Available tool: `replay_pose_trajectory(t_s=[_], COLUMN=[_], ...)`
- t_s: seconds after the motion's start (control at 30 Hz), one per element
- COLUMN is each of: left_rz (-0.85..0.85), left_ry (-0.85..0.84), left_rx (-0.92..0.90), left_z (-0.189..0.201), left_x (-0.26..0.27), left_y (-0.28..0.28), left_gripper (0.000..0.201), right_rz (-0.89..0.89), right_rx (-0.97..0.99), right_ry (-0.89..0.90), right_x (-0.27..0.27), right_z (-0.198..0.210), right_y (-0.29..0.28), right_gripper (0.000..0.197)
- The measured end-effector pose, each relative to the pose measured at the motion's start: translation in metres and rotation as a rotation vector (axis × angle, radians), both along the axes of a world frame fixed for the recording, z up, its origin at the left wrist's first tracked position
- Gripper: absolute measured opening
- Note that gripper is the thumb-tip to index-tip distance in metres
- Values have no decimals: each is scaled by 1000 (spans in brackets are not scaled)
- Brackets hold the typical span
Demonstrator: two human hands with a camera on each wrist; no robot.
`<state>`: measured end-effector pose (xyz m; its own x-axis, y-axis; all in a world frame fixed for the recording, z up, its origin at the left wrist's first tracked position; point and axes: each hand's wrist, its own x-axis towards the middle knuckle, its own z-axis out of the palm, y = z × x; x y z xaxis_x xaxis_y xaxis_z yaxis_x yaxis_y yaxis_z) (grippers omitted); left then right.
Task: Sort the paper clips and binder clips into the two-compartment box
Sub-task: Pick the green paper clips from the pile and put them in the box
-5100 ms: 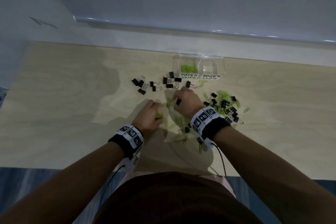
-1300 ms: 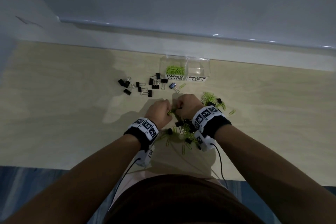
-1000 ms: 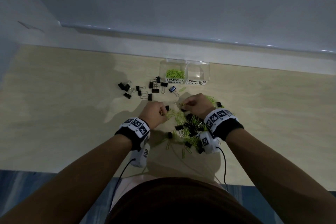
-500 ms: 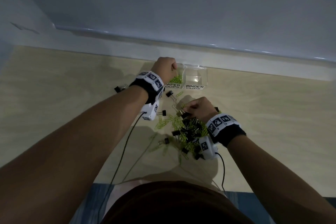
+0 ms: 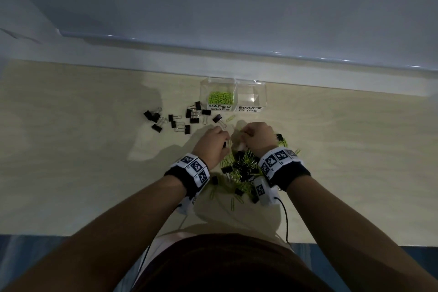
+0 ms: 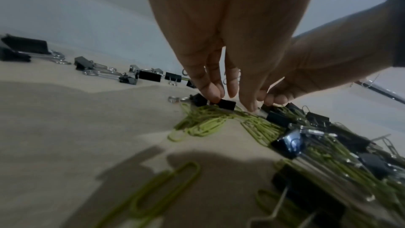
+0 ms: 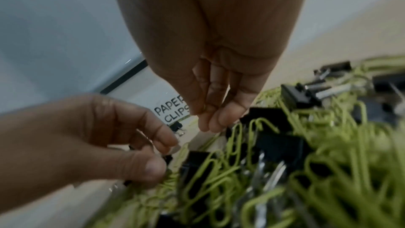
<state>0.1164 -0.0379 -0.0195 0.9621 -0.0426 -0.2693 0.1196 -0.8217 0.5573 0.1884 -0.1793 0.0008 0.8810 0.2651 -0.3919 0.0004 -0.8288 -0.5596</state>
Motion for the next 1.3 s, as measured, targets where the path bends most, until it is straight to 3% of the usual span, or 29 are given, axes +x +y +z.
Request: replay_pose_trajectory(t_s=[0.27,0.4,0.47,0.6,0.67,0.73,0.8,0.9,1.07,1.3], left_rz=[45,108,126,-35,-129,-145,-106,-21,117,-4], left_ry=[-30,-95,-137,-98,4,82,135,140,116,114], left_rx=[64,5,28,68,39,42,55,74,-9,117], left_z=[-6,-4,-1,2,-1,-5,-5,-4,-2,9], left_x=[7,8,3,-18,-29,-32,-31,-31,-33,-24], left_y=[14,38,50,57,53,47,39,24,13,11], left_gripper=[20,27,25,28,45,71,81,60,21,19], right_rz=[335,465,533,735,817,812,786,752,687,483], right_rx=[-240,-278,-306,-279,-247,-230,-249,-295,-316,-229], right_ry=[-155,-128,-129,-191,-159,-111,-76,-32,12,118], right_x=[22,19,13,-10,-21,-25,-27,-29,-30,-13], right_z=[7,2,3,9,11,10,11,13,13,5], right_y=[18,24,23,18,16,15,17,23,32,31], right_gripper=[20,42,43,36,35,41,55,61,36,17])
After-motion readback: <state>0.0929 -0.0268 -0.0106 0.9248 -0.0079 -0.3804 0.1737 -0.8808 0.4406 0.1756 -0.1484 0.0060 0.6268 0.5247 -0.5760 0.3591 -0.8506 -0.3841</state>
